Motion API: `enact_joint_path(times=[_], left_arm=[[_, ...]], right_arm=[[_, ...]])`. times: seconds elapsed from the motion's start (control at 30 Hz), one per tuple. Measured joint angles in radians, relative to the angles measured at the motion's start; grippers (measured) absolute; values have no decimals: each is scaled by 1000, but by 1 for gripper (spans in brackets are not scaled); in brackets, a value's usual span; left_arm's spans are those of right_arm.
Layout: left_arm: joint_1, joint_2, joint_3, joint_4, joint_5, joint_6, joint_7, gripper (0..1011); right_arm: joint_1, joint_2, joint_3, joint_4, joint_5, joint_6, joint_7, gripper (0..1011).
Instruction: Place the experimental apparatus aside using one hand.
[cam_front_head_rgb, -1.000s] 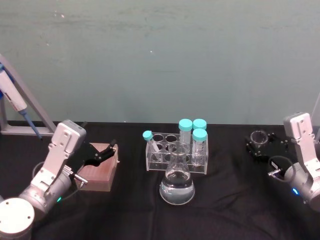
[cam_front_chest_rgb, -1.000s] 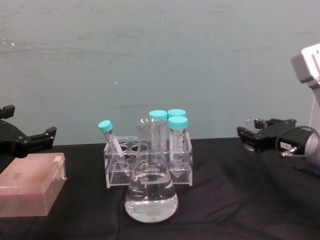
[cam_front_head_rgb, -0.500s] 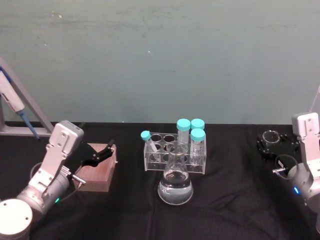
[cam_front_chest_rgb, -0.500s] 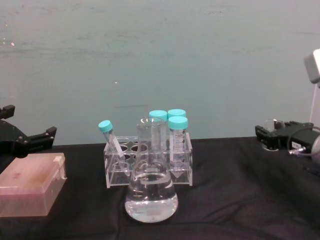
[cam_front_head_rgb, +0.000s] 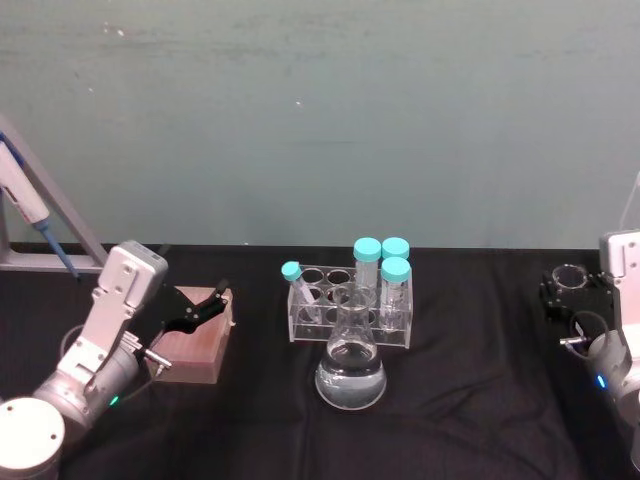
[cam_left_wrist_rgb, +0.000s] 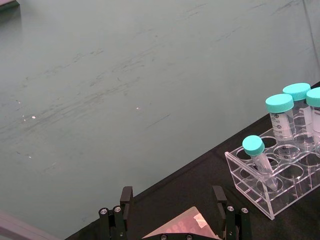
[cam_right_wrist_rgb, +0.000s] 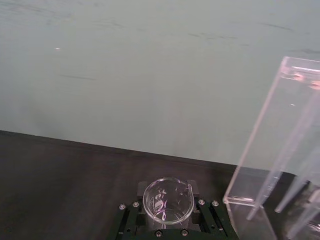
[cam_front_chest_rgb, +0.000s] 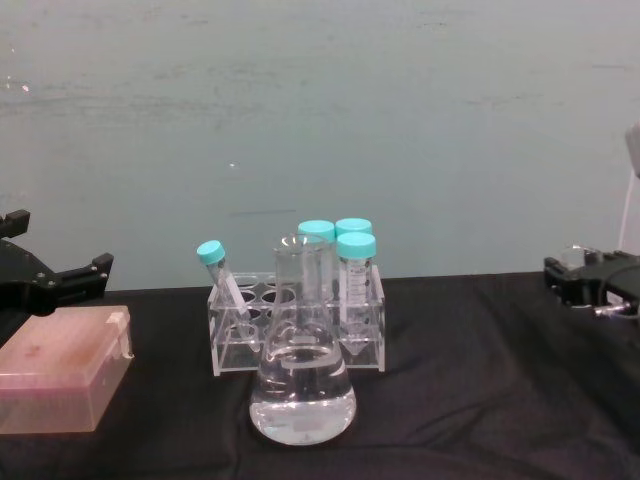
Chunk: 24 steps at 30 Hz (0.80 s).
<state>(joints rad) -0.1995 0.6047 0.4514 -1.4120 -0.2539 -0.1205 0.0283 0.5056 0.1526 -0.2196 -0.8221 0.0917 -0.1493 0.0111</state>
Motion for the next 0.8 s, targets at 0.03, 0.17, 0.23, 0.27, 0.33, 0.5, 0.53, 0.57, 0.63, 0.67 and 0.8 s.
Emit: enact_joint_path(times=[0.03, 0.17, 0.23, 0.27, 0.33, 0.5, 0.53, 0.57, 0.63, 0.67, 0.8], left_arm=[[0, 0, 0, 0, 0, 0, 0, 1000], [0, 0, 0, 0, 0, 0, 0, 1000], [0, 0, 0, 0, 0, 0, 0, 1000], [0, 0, 0, 0, 0, 0, 0, 1000], [0, 0, 0, 0, 0, 0, 0, 1000], [0, 0, 0, 0, 0, 0, 0, 1000], [0, 0, 0, 0, 0, 0, 0, 1000], [0, 0, 0, 0, 0, 0, 0, 1000], [0, 0, 0, 0, 0, 0, 0, 1000], [0, 0, 0, 0, 0, 0, 0, 1000], [0, 0, 0, 0, 0, 0, 0, 1000]], right_arm=[[2, -1, 3, 4, -1, 0, -4, 461], [11, -9, 22, 28, -5, -5, -21, 461], [17, -14, 34, 43, -5, -9, -23, 460], [18, -16, 37, 46, -5, -9, -24, 461], [22, -19, 46, 57, -5, -12, -25, 460], [27, -25, 59, 71, -11, -15, -27, 461], [29, -28, 63, 75, -14, -16, -28, 461], [29, -28, 64, 76, -15, -16, -28, 461], [31, -30, 70, 79, -21, -16, -30, 461], [31, -31, 71, 81, -23, -16, -30, 460], [34, -34, 80, 89, -32, -16, -33, 461]])
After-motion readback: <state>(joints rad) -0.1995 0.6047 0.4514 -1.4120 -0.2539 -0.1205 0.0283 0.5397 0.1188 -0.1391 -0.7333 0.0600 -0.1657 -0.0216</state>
